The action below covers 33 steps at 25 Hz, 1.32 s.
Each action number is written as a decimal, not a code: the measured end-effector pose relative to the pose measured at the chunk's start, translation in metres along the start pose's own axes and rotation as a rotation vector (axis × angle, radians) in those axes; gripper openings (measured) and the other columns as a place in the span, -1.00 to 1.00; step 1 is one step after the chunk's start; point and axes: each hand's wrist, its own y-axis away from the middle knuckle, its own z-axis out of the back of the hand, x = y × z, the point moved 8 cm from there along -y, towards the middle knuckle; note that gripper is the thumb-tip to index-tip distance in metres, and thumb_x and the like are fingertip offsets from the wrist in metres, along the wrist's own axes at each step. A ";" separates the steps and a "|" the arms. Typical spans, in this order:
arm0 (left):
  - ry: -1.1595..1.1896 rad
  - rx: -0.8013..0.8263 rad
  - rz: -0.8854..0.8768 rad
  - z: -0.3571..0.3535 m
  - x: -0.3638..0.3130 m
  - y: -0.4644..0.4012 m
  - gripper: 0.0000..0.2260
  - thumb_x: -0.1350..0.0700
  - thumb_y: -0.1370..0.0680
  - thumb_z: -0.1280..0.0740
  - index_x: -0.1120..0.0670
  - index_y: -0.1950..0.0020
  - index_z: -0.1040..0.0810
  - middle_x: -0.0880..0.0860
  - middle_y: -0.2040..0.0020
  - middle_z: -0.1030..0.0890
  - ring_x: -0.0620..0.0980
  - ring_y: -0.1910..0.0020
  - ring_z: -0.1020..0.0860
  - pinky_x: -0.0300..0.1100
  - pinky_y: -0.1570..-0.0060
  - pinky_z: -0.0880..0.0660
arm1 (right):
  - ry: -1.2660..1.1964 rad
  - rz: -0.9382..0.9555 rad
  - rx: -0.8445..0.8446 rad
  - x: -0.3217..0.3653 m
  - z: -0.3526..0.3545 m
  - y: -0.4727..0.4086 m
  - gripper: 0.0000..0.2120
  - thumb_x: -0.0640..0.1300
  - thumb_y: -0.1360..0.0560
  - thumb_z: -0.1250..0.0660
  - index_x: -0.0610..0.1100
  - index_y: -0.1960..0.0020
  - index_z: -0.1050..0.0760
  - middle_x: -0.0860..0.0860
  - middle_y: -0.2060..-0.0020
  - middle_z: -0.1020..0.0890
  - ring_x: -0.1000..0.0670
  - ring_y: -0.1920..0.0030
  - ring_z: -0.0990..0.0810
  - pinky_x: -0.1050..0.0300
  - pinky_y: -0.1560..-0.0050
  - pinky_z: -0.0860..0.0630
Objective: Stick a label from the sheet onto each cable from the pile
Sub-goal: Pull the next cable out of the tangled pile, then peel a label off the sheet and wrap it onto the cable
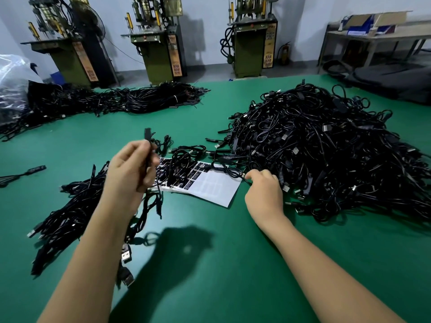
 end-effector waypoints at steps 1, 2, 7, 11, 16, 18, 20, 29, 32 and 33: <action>-0.186 -0.023 0.037 -0.002 0.010 -0.001 -0.84 0.16 -0.63 -0.19 0.13 0.08 -0.52 -0.03 0.34 -0.57 -0.19 0.56 -0.33 -0.38 0.57 -0.25 | 0.026 0.001 -0.008 0.001 0.002 0.001 -0.47 -0.52 -0.36 -0.08 -0.17 -0.20 -0.50 -0.10 -0.09 -0.51 -0.11 -0.09 -0.36 0.09 0.00 -0.31; -0.310 -0.031 0.090 -0.006 0.025 -0.001 -0.86 0.18 -0.62 -0.20 0.14 0.07 -0.53 -0.01 0.31 -0.58 -0.19 0.52 -0.35 -0.38 0.55 -0.28 | 0.056 0.006 -0.009 0.002 0.004 0.003 -0.50 -0.52 -0.36 -0.09 -0.18 -0.16 -0.51 -0.09 -0.06 -0.50 -0.10 -0.05 -0.35 0.08 0.02 -0.32; -0.658 -0.066 0.196 -0.029 0.091 0.008 -0.87 0.16 -0.63 -0.22 0.09 -0.09 -0.55 0.03 0.19 -0.61 -0.11 0.39 -0.45 -0.21 0.32 -0.45 | 0.357 0.004 0.045 0.008 0.010 0.011 -0.73 -0.44 -0.42 -0.18 -0.18 -0.03 -0.46 -0.07 -0.10 -0.44 -0.14 -0.14 -0.32 0.11 0.13 -0.28; -0.824 -0.132 -0.007 -0.030 0.083 0.011 -0.86 0.14 -0.64 -0.19 0.04 -0.01 -0.54 -0.03 0.21 -0.63 -0.07 0.39 -0.53 -0.12 0.32 -0.48 | 0.562 0.046 0.085 0.020 0.003 0.014 -0.70 -0.36 -0.47 -0.22 -0.20 -0.18 -0.46 -0.10 -0.19 -0.41 -0.15 -0.25 -0.33 0.05 -0.18 -0.32; -0.967 -0.247 -0.074 -0.026 0.077 0.016 -0.84 0.12 -0.65 -0.18 0.11 -0.02 -0.54 0.02 0.25 -0.62 0.01 0.35 -0.58 -0.28 0.30 -0.44 | 0.460 0.137 0.030 0.033 0.008 0.016 -0.73 -0.33 -0.47 -0.19 -0.15 -0.14 -0.44 -0.06 -0.10 -0.48 -0.13 -0.16 -0.38 0.08 -0.10 -0.31; -0.984 -0.244 -0.074 -0.026 0.077 0.015 -0.84 0.13 -0.64 -0.19 0.10 -0.03 -0.56 0.01 0.31 -0.60 -0.03 0.36 -0.56 -0.40 0.39 -0.35 | 0.217 0.155 0.040 0.037 0.009 0.013 -0.76 -0.31 -0.52 -0.15 -0.15 -0.11 -0.49 -0.05 -0.04 -0.53 -0.11 -0.09 -0.45 0.08 -0.03 -0.38; -0.981 -0.247 -0.095 -0.029 0.075 0.016 -0.84 0.14 -0.63 -0.19 0.12 0.02 -0.55 0.03 0.33 -0.59 -0.01 0.36 -0.54 -0.38 0.38 -0.33 | -0.052 0.152 0.120 0.045 -0.001 0.009 -0.77 -0.27 -0.55 -0.17 -0.18 -0.11 -0.55 -0.07 -0.02 -0.58 -0.11 -0.06 -0.52 0.05 -0.04 -0.46; -0.859 -0.352 0.007 -0.017 0.072 0.014 -0.75 0.16 -0.58 -0.15 0.14 0.14 -0.61 0.01 0.22 -0.65 0.04 0.20 -0.55 -0.14 0.18 -0.40 | -0.085 0.081 0.248 0.083 -0.062 -0.044 -0.84 -0.22 -0.52 -0.28 -0.20 -0.04 -0.60 -0.11 -0.07 -0.54 -0.15 -0.06 -0.53 0.04 -0.06 -0.49; -0.843 -0.357 0.021 -0.015 0.074 0.013 -0.75 0.17 -0.57 -0.16 0.15 0.17 -0.60 0.02 0.23 -0.65 0.04 0.20 -0.55 -0.24 0.26 -0.36 | -0.071 -0.021 0.236 0.081 -0.072 -0.049 -0.82 -0.22 -0.52 -0.28 -0.11 -0.05 -0.61 -0.08 -0.12 -0.51 -0.17 -0.12 -0.49 0.13 0.03 -0.39; -0.844 -0.354 0.020 -0.016 0.074 0.013 -0.76 0.17 -0.57 -0.16 0.15 0.16 -0.60 0.01 0.22 -0.65 0.02 0.20 -0.55 -0.22 0.26 -0.35 | -0.074 -0.036 0.226 0.081 -0.073 -0.050 -0.82 -0.23 -0.52 -0.27 -0.10 -0.04 -0.62 -0.07 -0.12 -0.51 -0.17 -0.12 -0.49 0.13 0.05 -0.38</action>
